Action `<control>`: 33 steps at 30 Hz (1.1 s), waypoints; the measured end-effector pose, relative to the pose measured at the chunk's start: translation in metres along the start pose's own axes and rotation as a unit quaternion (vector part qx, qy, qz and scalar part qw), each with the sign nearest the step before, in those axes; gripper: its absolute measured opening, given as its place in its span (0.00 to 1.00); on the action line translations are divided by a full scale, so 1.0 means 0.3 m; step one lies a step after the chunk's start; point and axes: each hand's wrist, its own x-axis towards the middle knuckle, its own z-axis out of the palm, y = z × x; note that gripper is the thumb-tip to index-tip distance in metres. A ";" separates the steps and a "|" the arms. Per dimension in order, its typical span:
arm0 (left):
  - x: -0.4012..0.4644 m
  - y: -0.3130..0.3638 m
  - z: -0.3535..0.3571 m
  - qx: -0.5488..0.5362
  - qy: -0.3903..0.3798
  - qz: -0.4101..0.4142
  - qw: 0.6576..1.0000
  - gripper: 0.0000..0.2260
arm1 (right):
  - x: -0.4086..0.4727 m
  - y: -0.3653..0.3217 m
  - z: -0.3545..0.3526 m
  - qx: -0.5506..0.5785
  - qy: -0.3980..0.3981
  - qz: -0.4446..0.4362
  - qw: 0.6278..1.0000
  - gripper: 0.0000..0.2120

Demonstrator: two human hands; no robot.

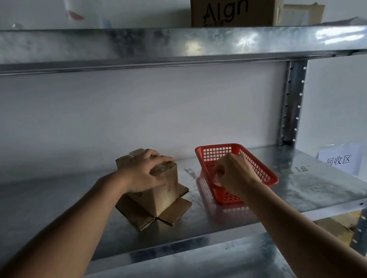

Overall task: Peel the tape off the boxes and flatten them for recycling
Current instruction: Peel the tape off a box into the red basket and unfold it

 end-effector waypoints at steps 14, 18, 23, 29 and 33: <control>-0.014 0.006 0.001 0.008 -0.010 -0.008 1.000 0.31 | -0.010 0.010 0.008 0.038 0.025 -0.002 0.999 0.06; -0.013 0.007 -0.003 0.007 -0.013 -0.006 1.000 0.37 | -0.021 0.012 0.001 0.040 0.042 0.006 0.998 0.09; -0.018 0.014 -0.012 0.006 -0.020 -0.005 1.000 0.39 | -0.025 0.008 0.001 0.028 0.021 -0.009 0.999 0.09; -0.020 0.017 -0.019 0.015 -0.026 -0.002 1.000 0.39 | -0.015 0.011 0.014 0.007 -0.034 0.000 0.999 0.08; -0.016 0.016 -0.021 0.016 -0.028 0.000 0.999 0.37 | -0.009 0.012 0.018 0.020 -0.043 0.012 0.999 0.08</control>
